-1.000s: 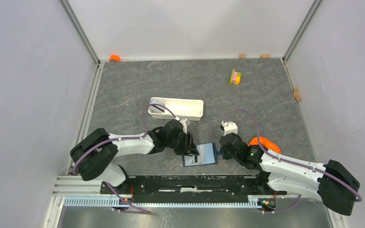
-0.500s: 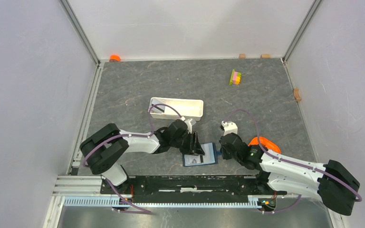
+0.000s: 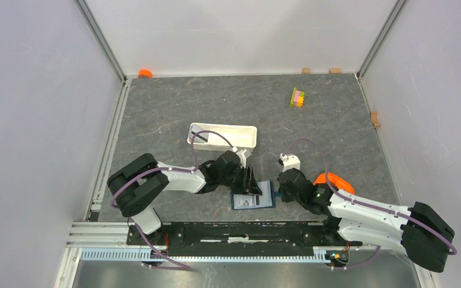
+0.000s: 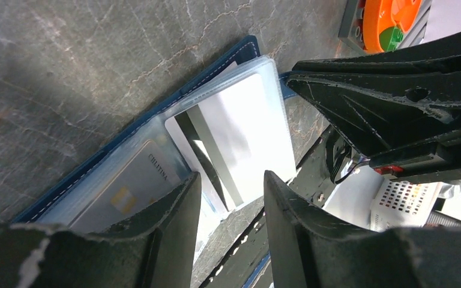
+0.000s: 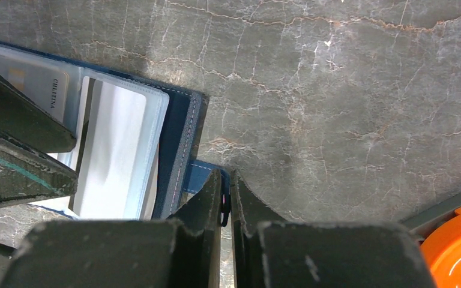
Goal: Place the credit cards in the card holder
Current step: Insert the credit card into the card holder, then close the card holder at the center of the board.
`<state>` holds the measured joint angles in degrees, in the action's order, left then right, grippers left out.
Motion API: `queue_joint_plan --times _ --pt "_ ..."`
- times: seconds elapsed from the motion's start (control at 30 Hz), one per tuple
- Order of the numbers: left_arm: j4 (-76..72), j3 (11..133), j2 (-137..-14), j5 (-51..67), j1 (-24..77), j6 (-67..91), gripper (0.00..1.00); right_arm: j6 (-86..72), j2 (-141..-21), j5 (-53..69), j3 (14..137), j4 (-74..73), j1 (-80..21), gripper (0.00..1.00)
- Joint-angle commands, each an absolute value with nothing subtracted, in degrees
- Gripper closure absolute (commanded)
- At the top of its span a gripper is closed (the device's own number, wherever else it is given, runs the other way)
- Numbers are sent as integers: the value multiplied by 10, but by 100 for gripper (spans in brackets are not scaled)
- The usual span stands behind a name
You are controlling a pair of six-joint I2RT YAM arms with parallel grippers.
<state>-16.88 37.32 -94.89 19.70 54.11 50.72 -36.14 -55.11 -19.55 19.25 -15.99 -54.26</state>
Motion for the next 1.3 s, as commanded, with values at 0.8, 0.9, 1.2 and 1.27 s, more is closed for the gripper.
queue_joint_plan --times 0.8,0.9,1.2,1.27 --pt "-16 393 -771 141 506 445 26 -305 -477 -308 333 -312 -543 100" --pt "10 364 -732 157 474 439 23 -278 -480 -287 369 -321 -543 100" --pt "3 300 -696 188 427 454 23 -275 -521 -145 356 -209 -561 100" --pt "-18 293 -695 195 424 457 23 -290 -538 -131 342 -187 -577 100"
